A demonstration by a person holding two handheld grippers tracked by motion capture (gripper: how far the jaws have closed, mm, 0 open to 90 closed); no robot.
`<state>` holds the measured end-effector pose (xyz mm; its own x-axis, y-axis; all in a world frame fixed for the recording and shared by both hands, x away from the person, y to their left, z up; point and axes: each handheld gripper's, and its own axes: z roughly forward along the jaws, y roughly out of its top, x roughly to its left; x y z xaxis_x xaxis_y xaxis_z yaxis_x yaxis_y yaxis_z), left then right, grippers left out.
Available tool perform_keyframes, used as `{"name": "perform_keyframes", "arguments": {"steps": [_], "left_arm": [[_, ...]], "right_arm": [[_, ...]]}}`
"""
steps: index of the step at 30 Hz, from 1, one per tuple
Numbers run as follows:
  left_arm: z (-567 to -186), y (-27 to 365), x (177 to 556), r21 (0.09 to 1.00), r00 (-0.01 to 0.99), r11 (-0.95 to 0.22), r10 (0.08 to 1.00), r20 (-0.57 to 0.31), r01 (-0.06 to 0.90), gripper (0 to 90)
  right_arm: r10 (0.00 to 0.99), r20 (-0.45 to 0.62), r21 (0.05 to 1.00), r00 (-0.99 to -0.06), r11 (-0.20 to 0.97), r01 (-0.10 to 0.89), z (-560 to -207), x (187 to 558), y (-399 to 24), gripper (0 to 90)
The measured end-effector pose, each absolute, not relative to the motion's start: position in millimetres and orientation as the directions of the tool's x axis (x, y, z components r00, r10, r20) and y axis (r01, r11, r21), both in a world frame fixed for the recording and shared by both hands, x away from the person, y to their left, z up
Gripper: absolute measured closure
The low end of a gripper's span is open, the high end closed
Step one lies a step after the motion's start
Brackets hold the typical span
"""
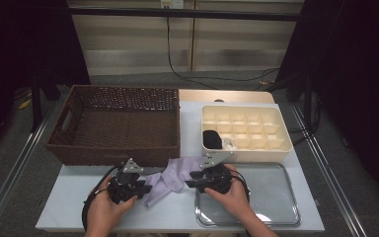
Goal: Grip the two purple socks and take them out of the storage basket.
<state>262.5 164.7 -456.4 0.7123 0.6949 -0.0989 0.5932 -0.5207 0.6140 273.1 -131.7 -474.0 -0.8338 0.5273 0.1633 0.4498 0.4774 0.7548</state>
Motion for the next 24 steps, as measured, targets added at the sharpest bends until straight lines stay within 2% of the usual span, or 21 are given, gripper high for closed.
{"name": "perform_keyframes", "arguments": {"steps": [1, 3, 7, 15, 17, 18, 19, 21, 22, 24], "left_arm": [[-455, 167, 264, 0.626, 0.714, -0.524, 0.695, -0.078, 0.578, 71.6], [-453, 173, 265, 0.634, 0.697, -0.508, 0.714, -0.068, 0.582, 52.4], [-448, 182, 264, 0.619, 0.686, -0.478, 0.715, -0.138, 0.623, 47.6], [-462, 170, 264, 0.577, 0.708, -0.528, 0.695, -0.128, 0.623, 57.0], [-462, 169, 264, 0.572, 0.709, -0.53, 0.692, -0.136, 0.626, 64.0], [-462, 168, 264, 0.565, 0.71, -0.524, 0.684, -0.166, 0.637, 70.8], [-461, 167, 263, 0.558, 0.711, -0.532, 0.686, -0.158, 0.637, 75.6], [-460, 164, 262, 0.552, 0.707, -0.535, 0.691, -0.151, 0.64, 78.2], [-459, 163, 262, 0.548, 0.7, -0.527, 0.696, -0.16, 0.649, 79.3], [-458, 159, 262, 0.559, 0.694, -0.489, 0.68, -0.237, 0.67, 80.2]], "right_arm": [[0.523, 0.158, 0.76, -0.838, 0.478, 0.441, -473, 272, -132, 61.1], [0.521, 0.156, 0.762, -0.839, 0.478, 0.438, -472, 271, -132, 60.7], [0.526, 0.157, 0.76, -0.836, 0.476, 0.443, -472, 271, -134, 60.1], [0.484, 0.145, 0.781, -0.863, 0.479, 0.4, -465, 266, -128, 58.6], [0.481, 0.138, 0.782, -0.866, 0.483, 0.394, -465, 265, -128, 58.6], [0.484, 0.138, 0.782, -0.864, 0.483, 0.395, -465, 265, -128, 58.6], [0.484, 0.141, 0.782, -0.863, 0.481, 0.397, -465, 266, -129, 58.6], [0.488, 0.145, 0.78, -0.861, 0.479, 0.403, -466, 267, -131, 58.6], [0.49, 0.147, 0.779, -0.859, 0.478, 0.406, -467, 267, -131, 58.6], [0.484, 0.15, 0.781, -0.862, 0.476, 0.403, -467, 266, -131, 58.7]]}}
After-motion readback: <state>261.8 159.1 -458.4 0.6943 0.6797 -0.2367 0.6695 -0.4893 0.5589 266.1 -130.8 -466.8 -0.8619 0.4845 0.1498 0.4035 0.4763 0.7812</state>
